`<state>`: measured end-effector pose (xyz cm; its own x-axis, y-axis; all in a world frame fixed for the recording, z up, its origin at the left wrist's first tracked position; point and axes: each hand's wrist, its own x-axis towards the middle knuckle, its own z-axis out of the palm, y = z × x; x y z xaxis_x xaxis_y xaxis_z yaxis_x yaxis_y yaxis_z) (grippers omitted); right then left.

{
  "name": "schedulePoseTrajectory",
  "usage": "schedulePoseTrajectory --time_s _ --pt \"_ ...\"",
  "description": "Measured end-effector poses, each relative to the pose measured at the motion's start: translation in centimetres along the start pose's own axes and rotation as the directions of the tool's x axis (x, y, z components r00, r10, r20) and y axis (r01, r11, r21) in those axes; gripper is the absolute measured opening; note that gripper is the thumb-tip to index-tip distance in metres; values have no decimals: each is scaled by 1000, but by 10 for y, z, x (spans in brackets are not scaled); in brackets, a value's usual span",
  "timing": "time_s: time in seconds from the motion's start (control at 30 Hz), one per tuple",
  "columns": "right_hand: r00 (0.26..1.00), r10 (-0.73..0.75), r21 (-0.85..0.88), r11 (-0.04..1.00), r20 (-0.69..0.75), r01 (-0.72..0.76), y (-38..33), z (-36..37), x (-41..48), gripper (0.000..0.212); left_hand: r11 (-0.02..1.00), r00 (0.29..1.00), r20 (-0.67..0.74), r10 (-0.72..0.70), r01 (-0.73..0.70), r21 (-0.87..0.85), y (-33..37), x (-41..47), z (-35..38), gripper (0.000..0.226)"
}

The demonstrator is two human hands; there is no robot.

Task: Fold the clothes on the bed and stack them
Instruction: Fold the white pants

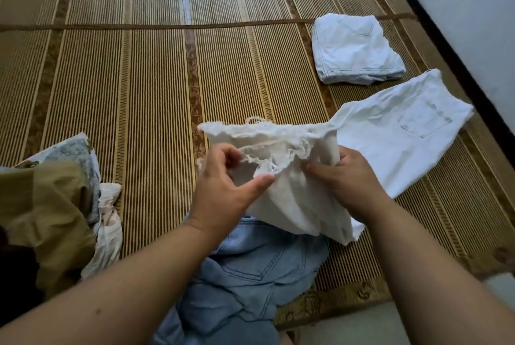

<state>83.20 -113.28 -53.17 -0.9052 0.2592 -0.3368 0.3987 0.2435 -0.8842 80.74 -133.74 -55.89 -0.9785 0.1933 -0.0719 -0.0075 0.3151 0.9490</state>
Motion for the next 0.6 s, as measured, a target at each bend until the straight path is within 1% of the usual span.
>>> schedulePoseTrajectory --time_s 0.03,0.07,0.1,0.13,0.17,0.2,0.23,0.27,0.3,0.33,0.37,0.4,0.43,0.47,0.53,0.57,0.6 --pt "1000 -3 -8 1000 23 3 -2 -5 0 6 986 993 21 114 -116 123 1 5 -10 55" --pt "998 -10 -12 1000 58 11 -4 -10 0 6 943 973 83 215 -229 241 2 12 -18 67" --pt "996 -23 -10 1000 91 24 -6 -14 0 8 883 945 175 275 -321 343 4 20 -24 80" --pt "993 -42 -3 999 114 43 -8 -17 1 11 816 918 279 282 -382 433 5 28 -28 90" --pt "990 -66 13 998 124 64 -11 -20 1 16 745 896 370 246 -419 519 7 36 -30 92" --pt "988 -91 40 995 126 86 -14 -21 1 22 670 879 433 200 -445 594 8 42 -31 86" --pt "986 -115 69 992 123 107 -17 -23 1 28 594 869 467 165 -465 656 7 47 -31 73" --pt "984 -138 85 988 117 128 -19 -26 2 35 531 868 476 141 -473 703 6 50 -30 56" --pt "981 -160 75 985 109 152 -21 -28 2 45 502 876 466 123 -460 732 5 53 -31 39" --pt "978 -189 2 982 93 190 -23 -31 2 59 510 885 451 113 -441 739 4 56 -33 23" --pt "969 -234 -145 959 74 243 -25 -33 3 76 545 887 452 94 -426 722 4 59 -35 15" --pt "953 -293 -326 897 70 300 -27 -35 2 89 591 878 474 69 -419 689 5 62 -37 18" --pt "927 -364 -480 800 87 359 -30 -37 2 97 643 863 505 32 -404 650 8 66 -38 21" --pt "889 -438 -579 694 133 428 -32 -38 2 100 687 845 534 5 -391 612 12 70 -40 22" --pt "807 -532 -661 512 256 548 -36 -39 0 94 721 825 566 7 -396 568 16 75 -41 28" --pt "783 -544 -689 442 303 574 -37 -39 -1 87 719 820 571 30 -415 558 16 76 -39 31" --pt "776 -535 -717 390 335 578 -39 -40 -3 76 709 815 578 49 -435 554 16 78 -38 31"
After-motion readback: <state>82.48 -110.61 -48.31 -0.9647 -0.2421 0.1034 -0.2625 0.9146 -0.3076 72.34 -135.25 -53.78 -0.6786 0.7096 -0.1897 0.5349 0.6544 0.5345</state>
